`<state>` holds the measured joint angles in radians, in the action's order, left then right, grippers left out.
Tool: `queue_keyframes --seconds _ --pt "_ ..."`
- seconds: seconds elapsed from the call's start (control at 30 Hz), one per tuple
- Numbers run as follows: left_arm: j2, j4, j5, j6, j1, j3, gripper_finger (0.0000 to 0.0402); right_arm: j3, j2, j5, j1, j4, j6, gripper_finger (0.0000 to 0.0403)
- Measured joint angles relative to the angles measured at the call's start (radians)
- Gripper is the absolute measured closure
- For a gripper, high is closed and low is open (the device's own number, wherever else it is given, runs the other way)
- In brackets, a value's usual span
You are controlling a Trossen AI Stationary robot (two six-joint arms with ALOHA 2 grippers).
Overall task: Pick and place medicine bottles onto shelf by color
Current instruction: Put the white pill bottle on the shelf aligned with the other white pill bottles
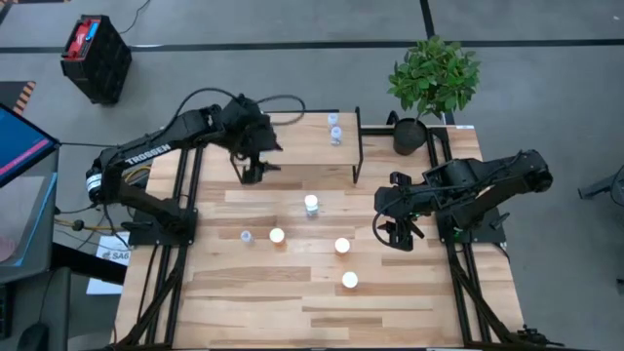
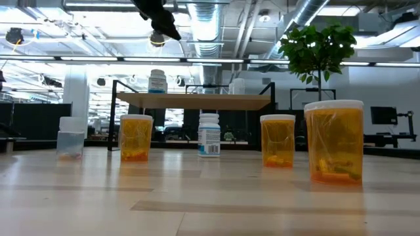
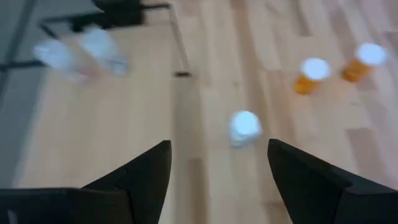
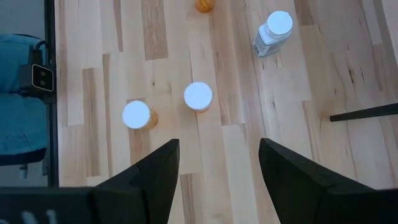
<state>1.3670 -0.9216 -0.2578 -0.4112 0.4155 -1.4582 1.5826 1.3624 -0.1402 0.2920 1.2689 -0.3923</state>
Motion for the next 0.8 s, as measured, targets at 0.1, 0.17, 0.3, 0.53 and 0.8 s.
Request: queue_keyframes --seconds 0.1,0.17,0.3,0.53,0.8 --pt "0.000 -0.108 0.000 0.014 -0.059 0.000 0.0148 0.000 0.000 0.000 0.000 -0.016 0.000 0.0159" --pt "0.000 -0.173 0.000 0.017 -0.100 0.008 0.0148 0.000 0.000 0.000 0.000 -0.039 0.000 0.0159" --pt "0.001 -0.193 0.000 0.058 -0.173 0.072 0.0148 0.000 0.000 0.000 0.000 -0.042 0.000 0.0159" --pt "0.002 0.080 0.024 0.014 -0.255 0.256 0.0148 0.000 0.000 0.000 0.000 -0.042 0.000 0.0159" --pt "0.067 0.536 0.284 0.276 -0.294 0.446 0.0148 0.000 0.000 0.000 0.000 -0.040 0.000 0.0159"
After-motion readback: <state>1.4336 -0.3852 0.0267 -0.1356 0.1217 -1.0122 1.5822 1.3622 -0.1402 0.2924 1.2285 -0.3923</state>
